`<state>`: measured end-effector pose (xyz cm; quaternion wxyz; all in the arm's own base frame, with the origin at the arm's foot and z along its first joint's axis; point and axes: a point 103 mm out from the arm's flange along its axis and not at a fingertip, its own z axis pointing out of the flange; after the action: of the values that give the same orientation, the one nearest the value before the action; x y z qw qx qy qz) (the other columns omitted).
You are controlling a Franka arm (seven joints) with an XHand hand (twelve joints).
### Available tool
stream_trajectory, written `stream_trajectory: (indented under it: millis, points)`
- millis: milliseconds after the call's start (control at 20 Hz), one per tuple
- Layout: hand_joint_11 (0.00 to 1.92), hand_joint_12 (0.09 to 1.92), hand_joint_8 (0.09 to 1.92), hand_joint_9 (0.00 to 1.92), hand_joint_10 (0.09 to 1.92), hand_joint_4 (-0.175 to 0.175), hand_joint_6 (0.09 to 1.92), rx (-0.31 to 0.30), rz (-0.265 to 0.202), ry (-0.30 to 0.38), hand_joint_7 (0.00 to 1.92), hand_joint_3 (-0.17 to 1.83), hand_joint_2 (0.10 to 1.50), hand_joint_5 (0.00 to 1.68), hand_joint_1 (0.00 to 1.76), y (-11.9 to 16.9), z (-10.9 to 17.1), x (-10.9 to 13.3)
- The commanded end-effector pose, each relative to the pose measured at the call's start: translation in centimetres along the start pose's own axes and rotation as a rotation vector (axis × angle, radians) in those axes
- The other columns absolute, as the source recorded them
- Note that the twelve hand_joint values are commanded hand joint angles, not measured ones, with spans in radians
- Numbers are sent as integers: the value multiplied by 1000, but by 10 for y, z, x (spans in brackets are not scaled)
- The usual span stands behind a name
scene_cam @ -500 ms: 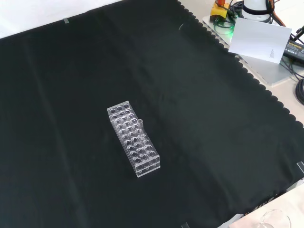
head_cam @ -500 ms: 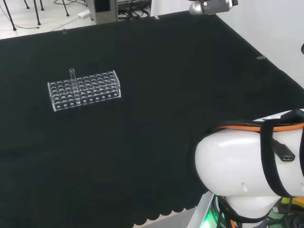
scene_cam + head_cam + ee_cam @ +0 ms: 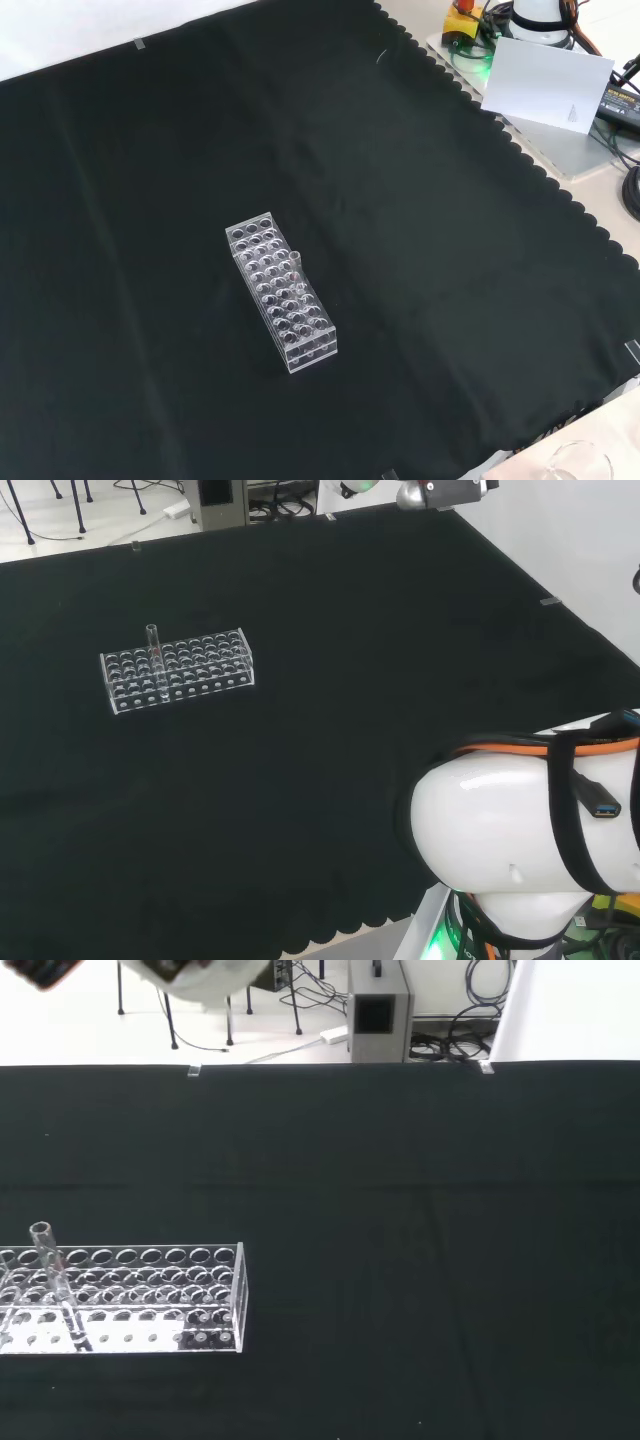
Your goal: Pick up the test tube.
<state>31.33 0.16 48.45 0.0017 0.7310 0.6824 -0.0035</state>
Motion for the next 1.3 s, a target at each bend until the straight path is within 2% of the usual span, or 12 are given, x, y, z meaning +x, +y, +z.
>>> stream_trajectory:
  millis: [50, 300, 600, 900, 1300]
  points:
    - [0, 1448, 854, 124, 985, -41, 148, 24, -75, 9, 80, 685, 674, 154, 849, 32, 1, 13]
    - [0, 1456, 860, 130, 988, -42, 141, 45, -144, 15, 92, 680, 659, 169, 875, 61, 9, 30]
    - [0, 1508, 868, 168, 990, -53, 119, 100, -191, 46, 132, 714, 612, 221, 944, 104, 27, 50]
    - [0, 1518, 873, 180, 988, -56, 113, 179, -256, 50, 149, 736, 634, 239, 878, 136, 49, 78]
    - [0, 1522, 878, 184, 988, -57, 112, 303, -314, 25, 169, 733, 641, 254, 866, 172, 93, 108]
